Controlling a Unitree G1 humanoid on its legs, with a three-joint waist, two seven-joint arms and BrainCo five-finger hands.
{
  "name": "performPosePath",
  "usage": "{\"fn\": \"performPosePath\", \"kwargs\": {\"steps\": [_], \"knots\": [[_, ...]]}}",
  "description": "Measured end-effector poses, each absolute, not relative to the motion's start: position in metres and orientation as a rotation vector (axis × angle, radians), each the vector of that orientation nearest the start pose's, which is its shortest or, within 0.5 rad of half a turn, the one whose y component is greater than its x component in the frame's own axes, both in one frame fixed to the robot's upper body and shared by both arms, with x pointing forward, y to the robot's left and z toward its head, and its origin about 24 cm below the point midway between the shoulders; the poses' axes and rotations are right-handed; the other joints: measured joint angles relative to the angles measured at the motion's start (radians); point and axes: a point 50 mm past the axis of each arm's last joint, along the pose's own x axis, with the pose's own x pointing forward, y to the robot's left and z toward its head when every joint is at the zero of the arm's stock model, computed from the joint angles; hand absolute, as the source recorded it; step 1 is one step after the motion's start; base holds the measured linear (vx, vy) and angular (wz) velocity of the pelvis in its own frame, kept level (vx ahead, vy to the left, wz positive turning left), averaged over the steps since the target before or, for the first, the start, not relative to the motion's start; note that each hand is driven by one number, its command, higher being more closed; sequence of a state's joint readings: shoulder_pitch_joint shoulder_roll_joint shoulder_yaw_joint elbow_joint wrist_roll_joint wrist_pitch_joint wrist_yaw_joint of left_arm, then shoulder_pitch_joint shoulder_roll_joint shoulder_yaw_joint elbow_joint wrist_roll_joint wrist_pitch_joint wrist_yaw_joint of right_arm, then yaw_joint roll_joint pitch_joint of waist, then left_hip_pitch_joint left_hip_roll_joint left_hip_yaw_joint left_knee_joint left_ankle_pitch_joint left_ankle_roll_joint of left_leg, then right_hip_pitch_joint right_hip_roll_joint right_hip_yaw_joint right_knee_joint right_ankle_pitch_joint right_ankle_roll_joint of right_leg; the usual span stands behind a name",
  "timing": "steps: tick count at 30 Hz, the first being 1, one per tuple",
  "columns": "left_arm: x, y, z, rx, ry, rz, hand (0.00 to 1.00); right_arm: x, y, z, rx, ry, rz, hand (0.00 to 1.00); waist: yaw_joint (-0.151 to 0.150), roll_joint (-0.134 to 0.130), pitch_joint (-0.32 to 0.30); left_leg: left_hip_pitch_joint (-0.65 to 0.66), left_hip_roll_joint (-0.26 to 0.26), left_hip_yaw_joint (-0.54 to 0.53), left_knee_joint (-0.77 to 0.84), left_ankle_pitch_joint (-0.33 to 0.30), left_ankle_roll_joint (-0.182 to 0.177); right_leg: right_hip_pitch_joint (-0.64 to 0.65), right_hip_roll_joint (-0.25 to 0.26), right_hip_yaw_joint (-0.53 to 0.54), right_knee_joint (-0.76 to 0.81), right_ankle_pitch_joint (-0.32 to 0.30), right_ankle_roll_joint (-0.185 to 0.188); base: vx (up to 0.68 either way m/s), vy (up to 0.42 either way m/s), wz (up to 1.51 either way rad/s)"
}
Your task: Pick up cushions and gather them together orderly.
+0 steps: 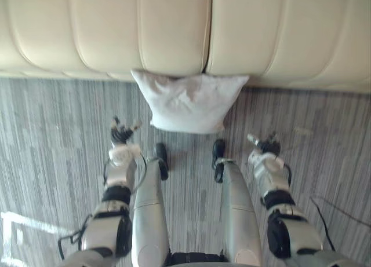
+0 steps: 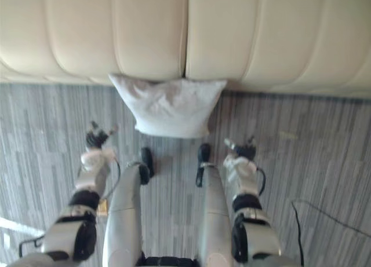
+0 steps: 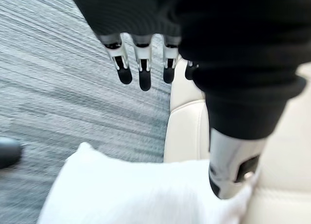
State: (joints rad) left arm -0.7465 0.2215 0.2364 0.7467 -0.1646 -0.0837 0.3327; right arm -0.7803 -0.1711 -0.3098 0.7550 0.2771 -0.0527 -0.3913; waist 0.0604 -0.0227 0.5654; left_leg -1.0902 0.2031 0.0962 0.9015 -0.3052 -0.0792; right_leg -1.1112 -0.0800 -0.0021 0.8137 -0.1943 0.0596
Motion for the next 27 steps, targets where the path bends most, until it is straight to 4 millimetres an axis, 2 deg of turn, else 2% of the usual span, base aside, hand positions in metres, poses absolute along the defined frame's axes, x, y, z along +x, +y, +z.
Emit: {"fn": "performPosePath", "kwargs": {"steps": [2,6,9,10,11,12,16,22,25,27], "knots": [[0.385,0.212,0.139,-0.114,-0.142,0.444,0.00,0.389,-0.209,0.144,0.331,-0.113,-0.512,0.00,-0.001,0.000,0.002,-0.058,-0.003,-0.019,0.022,0.000,0.000,-0.056,-0.005,-0.013,0.029,0.000,0.000,0.00,-0.014,0.06],[0.392,0.193,0.171,-0.166,-0.245,0.401,0.00,0.398,-0.196,0.174,0.382,-0.179,-0.477,0.00,0.001,-0.001,0.003,-0.122,-0.007,-0.027,0.045,0.002,-0.004,-0.126,-0.012,-0.019,0.067,-0.001,0.001,-0.03,-0.019,0.05],[0.398,0.180,0.200,-0.197,-0.320,0.387,0.00,0.404,-0.177,0.202,0.444,-0.236,-0.436,0.00,-0.003,0.000,0.005,-0.180,-0.008,-0.032,0.060,0.011,-0.005,-0.180,-0.012,-0.021,0.080,-0.003,0.004,-0.06,-0.016,0.01],[0.399,0.171,0.208,-0.209,-0.339,0.365,0.00,0.405,-0.172,0.207,0.454,-0.246,-0.428,1.00,-0.004,0.000,0.005,-0.199,-0.013,-0.037,0.063,0.018,-0.005,-0.199,-0.015,-0.021,0.091,-0.003,0.004,-0.07,-0.005,0.12],[0.400,0.166,0.214,-0.216,-0.350,0.354,0.00,0.405,-0.167,0.209,0.467,-0.245,-0.418,1.00,-0.004,0.000,0.005,-0.208,-0.017,-0.042,0.063,0.023,-0.007,-0.208,-0.016,-0.022,0.092,-0.003,0.004,-0.07,-0.006,0.18],[0.401,0.156,0.221,-0.227,-0.369,0.340,1.00,0.406,-0.157,0.213,0.490,-0.248,-0.399,1.00,-0.005,0.000,0.005,-0.223,-0.019,-0.053,0.063,0.031,-0.010,-0.219,-0.017,-0.029,0.095,-0.003,0.004,-0.05,-0.006,0.13],[0.399,0.146,0.227,-0.250,-0.387,0.342,1.00,0.406,-0.130,0.216,0.492,-0.243,-0.338,1.00,-0.007,0.000,0.005,-0.230,-0.019,-0.070,0.060,0.045,-0.019,-0.222,-0.017,-0.045,0.103,-0.003,0.003,-0.03,-0.007,0.08],[0.396,0.155,0.235,-0.244,-0.424,0.371,1.00,0.406,-0.132,0.216,0.445,-0.255,-0.339,1.00,-0.015,0.000,0.005,-0.235,-0.020,-0.080,0.056,0.061,-0.030,-0.230,-0.016,-0.053,0.111,0.002,-0.005,-0.01,-0.003,0.03],[0.392,0.155,0.241,-0.262,-0.453,0.368,1.00,0.399,-0.128,0.220,0.442,-0.311,-0.308,1.00,-0.024,0.000,0.005,-0.231,-0.016,-0.087,0.058,0.066,-0.033,-0.223,-0.014,-0.060,0.112,0.006,-0.011,0.00,0.000,0.00],[0.390,0.156,0.238,-0.266,-0.456,0.364,1.00,0.394,-0.129,0.215,0.454,-0.328,-0.300,1.00,-0.028,0.000,0.005,-0.209,-0.012,-0.096,0.055,0.068,-0.037,-0.194,-0.012,-0.072,0.105,0.010,-0.017,0.00,0.000,0.00]]}}
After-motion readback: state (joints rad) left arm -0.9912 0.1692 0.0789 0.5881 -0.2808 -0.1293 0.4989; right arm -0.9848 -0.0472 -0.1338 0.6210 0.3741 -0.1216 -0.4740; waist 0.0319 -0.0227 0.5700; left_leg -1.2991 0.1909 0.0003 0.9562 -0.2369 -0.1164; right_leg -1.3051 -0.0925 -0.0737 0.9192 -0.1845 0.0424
